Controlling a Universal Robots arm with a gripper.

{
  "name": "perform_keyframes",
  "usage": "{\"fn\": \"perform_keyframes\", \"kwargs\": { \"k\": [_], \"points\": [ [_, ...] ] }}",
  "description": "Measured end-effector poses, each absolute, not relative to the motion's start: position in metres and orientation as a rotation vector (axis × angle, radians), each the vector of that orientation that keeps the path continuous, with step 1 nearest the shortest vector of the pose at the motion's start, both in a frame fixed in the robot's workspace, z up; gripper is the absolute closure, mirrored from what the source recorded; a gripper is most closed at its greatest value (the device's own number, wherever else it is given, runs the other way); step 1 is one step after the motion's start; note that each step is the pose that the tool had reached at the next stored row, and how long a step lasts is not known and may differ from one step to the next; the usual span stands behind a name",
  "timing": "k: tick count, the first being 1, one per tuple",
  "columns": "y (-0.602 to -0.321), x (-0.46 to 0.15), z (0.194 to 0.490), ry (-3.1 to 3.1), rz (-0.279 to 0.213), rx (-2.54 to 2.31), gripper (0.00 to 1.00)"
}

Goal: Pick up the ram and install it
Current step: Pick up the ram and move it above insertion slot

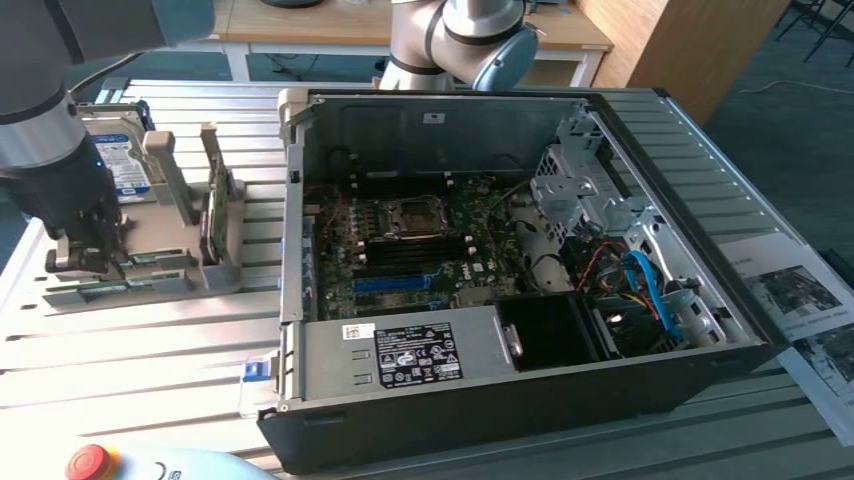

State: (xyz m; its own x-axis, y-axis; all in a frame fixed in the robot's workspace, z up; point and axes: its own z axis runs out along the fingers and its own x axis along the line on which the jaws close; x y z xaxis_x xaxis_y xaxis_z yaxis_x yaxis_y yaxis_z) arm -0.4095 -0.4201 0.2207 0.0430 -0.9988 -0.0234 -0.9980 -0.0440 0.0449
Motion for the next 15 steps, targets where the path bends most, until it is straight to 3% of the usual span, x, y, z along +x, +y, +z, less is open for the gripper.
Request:
{"fn": "perform_keyframes", "kwargs": {
  "k": [15],
  "points": [
    [-0.4221,-0.4095,0.2166,-2.161,-0.075,2.257,0.7]
  ]
}}
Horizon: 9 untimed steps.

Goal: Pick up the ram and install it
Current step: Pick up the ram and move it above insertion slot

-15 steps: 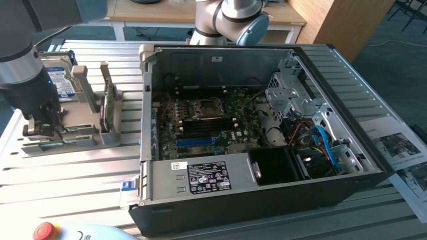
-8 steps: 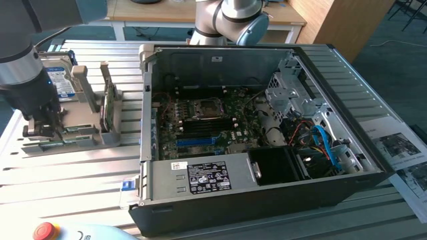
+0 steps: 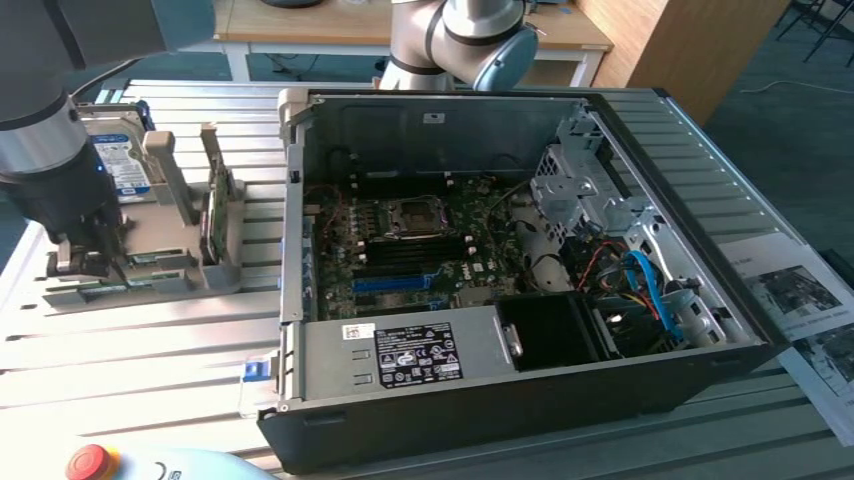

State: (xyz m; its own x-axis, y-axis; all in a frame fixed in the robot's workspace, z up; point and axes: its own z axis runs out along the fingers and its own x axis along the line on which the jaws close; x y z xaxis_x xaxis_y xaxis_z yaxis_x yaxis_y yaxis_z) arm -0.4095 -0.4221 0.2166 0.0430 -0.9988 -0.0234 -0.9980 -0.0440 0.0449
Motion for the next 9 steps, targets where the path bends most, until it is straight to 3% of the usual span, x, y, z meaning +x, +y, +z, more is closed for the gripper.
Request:
{"fn": "perform_keyframes", "kwargs": {
  "k": [9],
  "points": [
    [-0.4221,-0.4095,0.2071,-2.161,-0.075,2.257,0.7]
  ]
}}
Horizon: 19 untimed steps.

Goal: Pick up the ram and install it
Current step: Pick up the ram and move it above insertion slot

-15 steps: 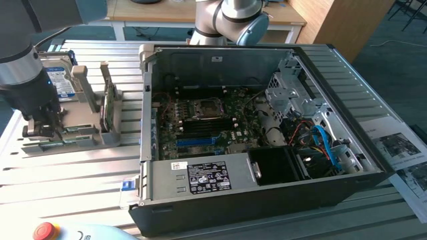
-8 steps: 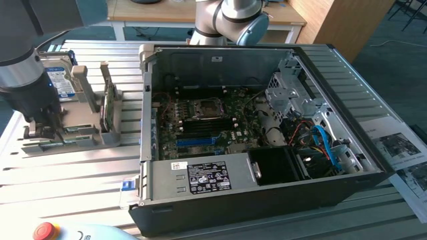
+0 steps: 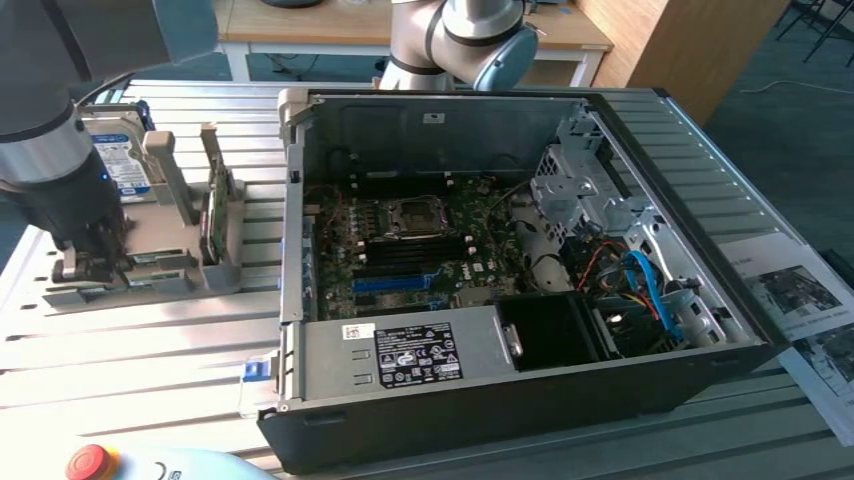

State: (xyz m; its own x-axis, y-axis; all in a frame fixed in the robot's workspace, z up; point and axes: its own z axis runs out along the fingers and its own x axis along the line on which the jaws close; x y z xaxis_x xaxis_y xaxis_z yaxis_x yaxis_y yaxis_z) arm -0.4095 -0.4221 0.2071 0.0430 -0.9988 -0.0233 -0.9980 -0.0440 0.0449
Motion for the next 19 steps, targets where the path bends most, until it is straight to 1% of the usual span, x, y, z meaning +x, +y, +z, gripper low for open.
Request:
{"fn": "perform_keyframes", "kwargs": {
  "k": [19],
  "points": [
    [-0.4202,-0.4091,0.2038,-2.161,-0.075,2.257,0.7]
  ]
}}
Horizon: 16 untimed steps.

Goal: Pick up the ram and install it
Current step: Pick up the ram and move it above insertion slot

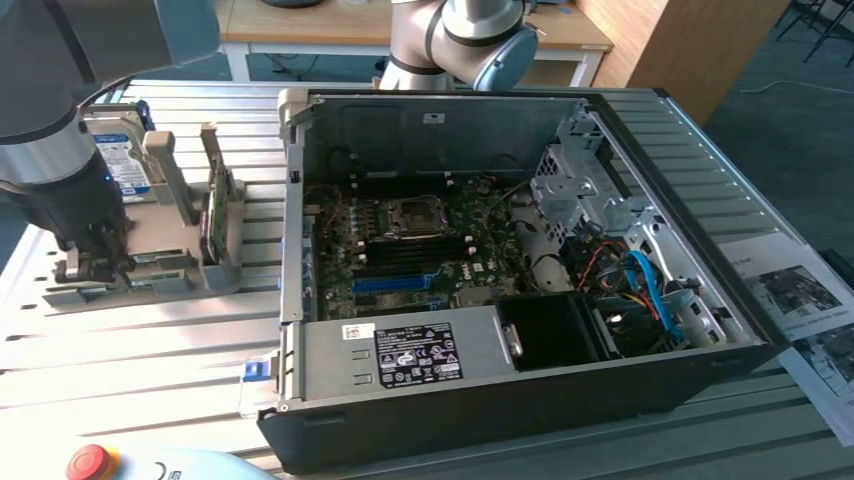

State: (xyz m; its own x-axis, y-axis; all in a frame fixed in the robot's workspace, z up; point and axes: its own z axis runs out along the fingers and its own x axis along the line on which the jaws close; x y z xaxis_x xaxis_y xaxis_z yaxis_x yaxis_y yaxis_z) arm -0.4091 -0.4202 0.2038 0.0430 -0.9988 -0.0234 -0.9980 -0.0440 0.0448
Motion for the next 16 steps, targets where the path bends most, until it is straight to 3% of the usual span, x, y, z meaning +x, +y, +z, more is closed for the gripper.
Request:
{"fn": "perform_keyframes", "kwargs": {
  "k": [15,16],
  "points": [
    [-0.4202,-0.4091,0.2018,-2.161,-0.075,2.257,0.72],
    [-0.4202,-0.4091,0.2018,-2.161,-0.075,2.257,0.79]
  ]
}}
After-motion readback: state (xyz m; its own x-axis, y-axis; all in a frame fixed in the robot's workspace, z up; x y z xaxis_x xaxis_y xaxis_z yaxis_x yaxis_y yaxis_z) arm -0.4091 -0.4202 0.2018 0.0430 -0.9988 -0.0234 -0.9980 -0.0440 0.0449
